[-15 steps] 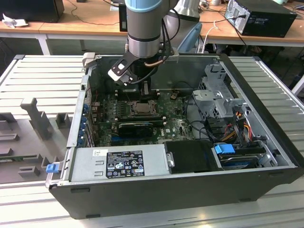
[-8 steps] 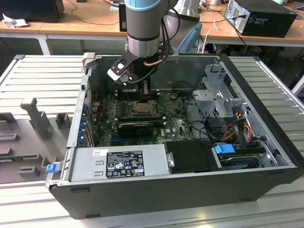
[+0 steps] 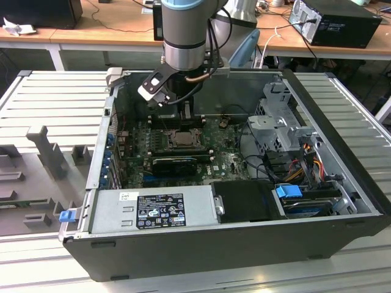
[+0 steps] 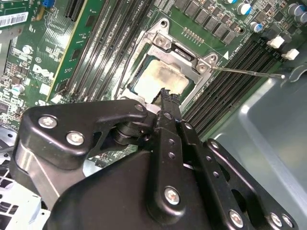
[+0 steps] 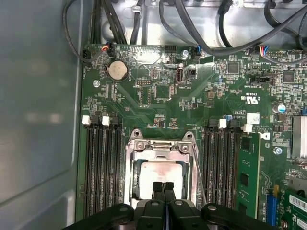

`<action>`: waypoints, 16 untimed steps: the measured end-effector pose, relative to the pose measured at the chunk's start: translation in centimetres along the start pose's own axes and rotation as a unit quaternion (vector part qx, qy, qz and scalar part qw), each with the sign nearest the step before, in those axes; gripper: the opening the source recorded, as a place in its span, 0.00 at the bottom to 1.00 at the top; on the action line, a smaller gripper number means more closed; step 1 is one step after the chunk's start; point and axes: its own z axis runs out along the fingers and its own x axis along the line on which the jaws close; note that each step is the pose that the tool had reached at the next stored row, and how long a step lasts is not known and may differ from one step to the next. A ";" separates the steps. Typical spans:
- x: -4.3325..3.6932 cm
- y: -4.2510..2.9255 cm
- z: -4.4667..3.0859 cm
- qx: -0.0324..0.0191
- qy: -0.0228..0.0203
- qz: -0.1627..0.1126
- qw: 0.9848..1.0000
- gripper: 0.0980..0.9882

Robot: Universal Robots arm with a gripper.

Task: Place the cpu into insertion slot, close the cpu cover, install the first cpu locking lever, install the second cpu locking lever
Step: 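Install the first cpu locking lever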

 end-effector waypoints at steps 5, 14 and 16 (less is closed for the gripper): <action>0.05 0.05 -1.14 0.000 0.000 0.000 1.000 0.01; 0.14 0.15 -3.34 0.000 0.000 0.000 1.000 0.01; 0.15 0.15 -3.34 0.000 0.001 -0.011 1.000 0.01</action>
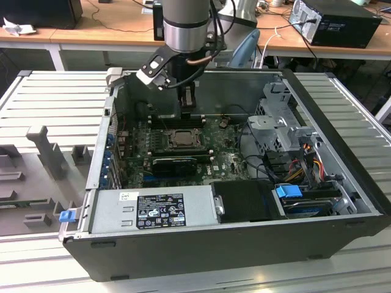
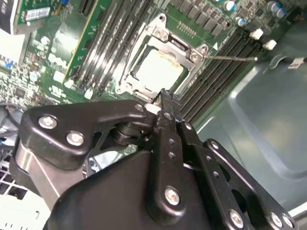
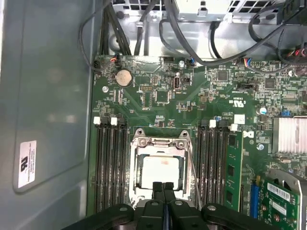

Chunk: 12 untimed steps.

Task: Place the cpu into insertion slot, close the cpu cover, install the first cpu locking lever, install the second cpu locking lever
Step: 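Install the first cpu locking lever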

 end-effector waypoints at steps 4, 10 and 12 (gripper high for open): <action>0.00 0.00 0.00 0.002 0.002 -0.047 0.999 0.01; 0.00 -0.01 0.00 0.005 0.005 -0.118 0.993 0.01; -0.01 -0.01 0.01 0.007 0.007 -0.153 0.988 0.01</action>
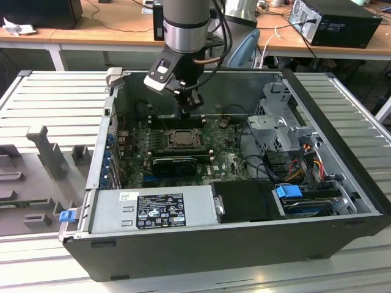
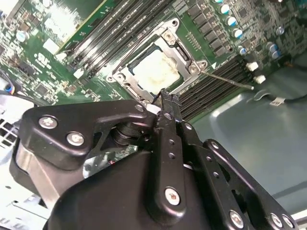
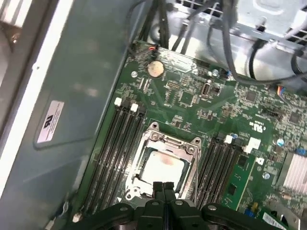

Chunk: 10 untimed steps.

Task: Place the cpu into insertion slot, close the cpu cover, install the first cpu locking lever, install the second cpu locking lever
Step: 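Install the first cpu locking lever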

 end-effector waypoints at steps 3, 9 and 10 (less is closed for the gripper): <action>0.01 0.01 0.02 0.002 0.002 -0.043 0.999 0.01; 0.01 0.01 0.08 0.006 0.004 -0.123 0.992 0.01; 0.00 0.00 0.09 0.007 0.004 -0.137 0.990 0.01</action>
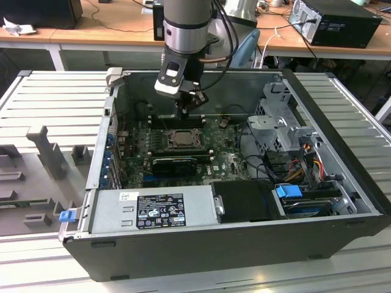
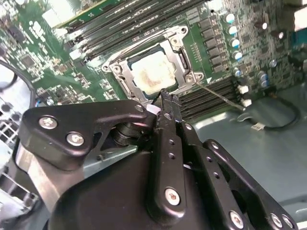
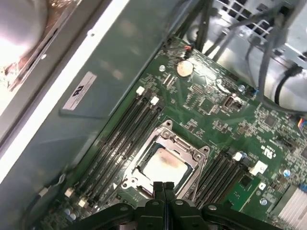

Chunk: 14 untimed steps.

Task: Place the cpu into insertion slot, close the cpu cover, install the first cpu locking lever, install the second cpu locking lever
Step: 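Install the first cpu locking lever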

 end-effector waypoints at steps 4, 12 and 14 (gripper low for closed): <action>0.00 0.00 0.06 0.001 0.002 -0.045 0.999 0.01; 0.00 -0.01 0.19 0.005 0.006 -0.158 0.987 0.01; -0.01 -0.01 0.21 0.006 0.007 -0.179 0.984 0.01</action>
